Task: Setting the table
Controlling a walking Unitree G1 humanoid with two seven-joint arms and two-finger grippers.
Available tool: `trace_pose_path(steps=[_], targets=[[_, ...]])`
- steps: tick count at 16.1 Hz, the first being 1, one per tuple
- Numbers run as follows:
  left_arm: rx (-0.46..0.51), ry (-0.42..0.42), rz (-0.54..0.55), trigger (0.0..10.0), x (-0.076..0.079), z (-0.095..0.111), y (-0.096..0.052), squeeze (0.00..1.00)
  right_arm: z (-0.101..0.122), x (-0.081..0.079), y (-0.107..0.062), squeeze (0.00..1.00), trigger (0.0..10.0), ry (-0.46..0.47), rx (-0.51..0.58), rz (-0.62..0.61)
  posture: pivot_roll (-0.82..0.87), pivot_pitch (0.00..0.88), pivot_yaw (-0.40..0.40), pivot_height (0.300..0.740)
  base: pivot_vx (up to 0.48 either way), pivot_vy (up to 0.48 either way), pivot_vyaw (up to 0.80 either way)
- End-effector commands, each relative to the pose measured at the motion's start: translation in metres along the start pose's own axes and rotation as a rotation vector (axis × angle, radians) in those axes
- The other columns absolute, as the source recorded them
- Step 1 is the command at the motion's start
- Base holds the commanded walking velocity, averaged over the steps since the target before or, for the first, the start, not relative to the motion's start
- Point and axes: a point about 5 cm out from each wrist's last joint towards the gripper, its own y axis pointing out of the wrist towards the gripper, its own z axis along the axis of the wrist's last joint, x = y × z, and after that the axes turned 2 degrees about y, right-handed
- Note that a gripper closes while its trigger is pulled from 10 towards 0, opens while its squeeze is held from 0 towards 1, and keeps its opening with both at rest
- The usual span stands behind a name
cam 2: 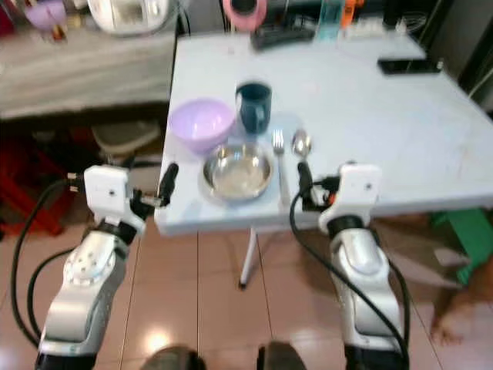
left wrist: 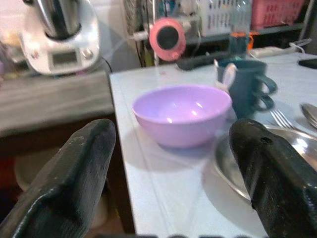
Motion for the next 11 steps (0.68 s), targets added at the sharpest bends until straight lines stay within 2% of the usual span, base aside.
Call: trace_pose_path(steps=[1,2,5,11], targets=[[-0.017,0.021,0.039,10.0,-0.010,-0.002,-0.004,0.00,0.000,-0.008,0.000,0.00,10.0,0.020,0.001,0.027,-0.01,0.096,0.054,0.740,0.000,0.000,0.00],[-0.019,0.030,0.039,10.0,-0.010,-0.002,-0.004,0.00,0.000,-0.008,0.001,0.00,10.0,0.024,-0.001,0.029,-0.01,0.100,0.057,0.740,0.000,0.000,0.00],[-0.020,0.047,0.030,10.0,-0.010,-0.002,-0.005,0.00,0.003,-0.005,0.010,0.00,10.0,0.053,0.007,0.028,0.00,0.108,0.061,0.740,0.000,0.000,-0.72],[-0.029,0.061,0.022,10.0,-0.012,-0.001,-0.008,0.00,0.007,0.005,0.032,0.00,10.0,0.078,-0.013,0.025,0.02,0.127,0.065,0.740,0.000,0.000,0.00]])
